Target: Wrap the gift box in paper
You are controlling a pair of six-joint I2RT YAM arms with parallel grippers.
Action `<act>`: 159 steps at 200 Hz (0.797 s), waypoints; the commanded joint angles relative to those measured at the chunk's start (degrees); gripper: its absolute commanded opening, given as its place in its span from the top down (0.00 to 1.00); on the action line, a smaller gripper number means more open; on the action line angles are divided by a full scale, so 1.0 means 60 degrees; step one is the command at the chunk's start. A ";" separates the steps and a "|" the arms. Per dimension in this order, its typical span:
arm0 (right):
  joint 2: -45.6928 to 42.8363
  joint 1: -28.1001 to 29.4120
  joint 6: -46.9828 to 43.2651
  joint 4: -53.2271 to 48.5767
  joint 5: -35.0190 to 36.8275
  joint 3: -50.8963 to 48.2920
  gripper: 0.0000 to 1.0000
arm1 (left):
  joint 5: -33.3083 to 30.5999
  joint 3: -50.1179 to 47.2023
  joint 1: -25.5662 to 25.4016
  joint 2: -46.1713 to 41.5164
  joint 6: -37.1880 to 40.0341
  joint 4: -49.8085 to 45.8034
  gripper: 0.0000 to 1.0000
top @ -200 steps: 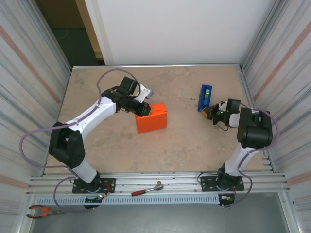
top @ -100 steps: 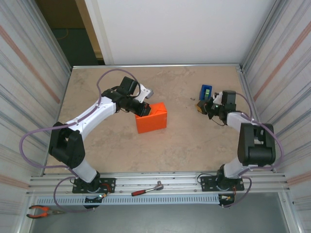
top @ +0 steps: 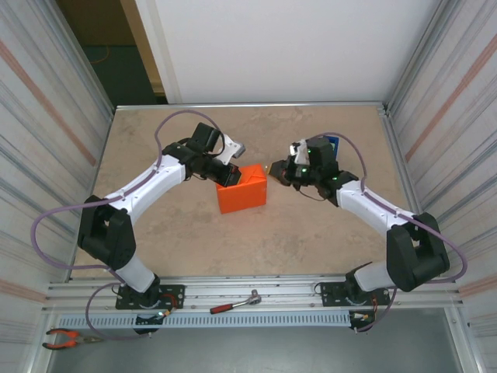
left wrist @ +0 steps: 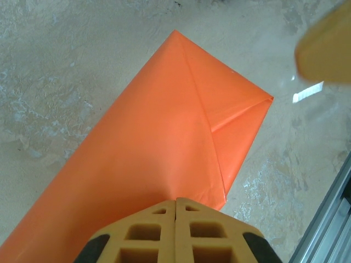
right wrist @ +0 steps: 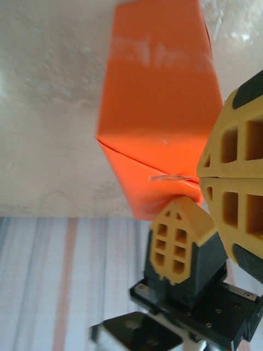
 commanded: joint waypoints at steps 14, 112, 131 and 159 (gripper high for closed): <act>-0.0054 0.0866 0.0638 0.0576 0.1057 0.0288 1.00 | -0.0650 -0.0618 -0.0210 0.0545 0.0186 -0.0713 1.00; 0.0344 0.1668 0.2224 0.1537 0.2167 0.0101 1.00 | -0.0592 -0.0645 -0.0212 0.0564 0.0187 -0.0685 1.00; 0.0455 0.1784 0.2310 0.1547 0.2328 0.0171 1.00 | -0.0606 -0.0647 -0.0211 0.0556 0.0189 -0.0685 1.00; 0.0581 0.1838 0.2381 0.1654 0.2408 0.0128 1.00 | -0.0593 -0.0653 -0.0207 0.0542 0.0175 -0.0685 1.00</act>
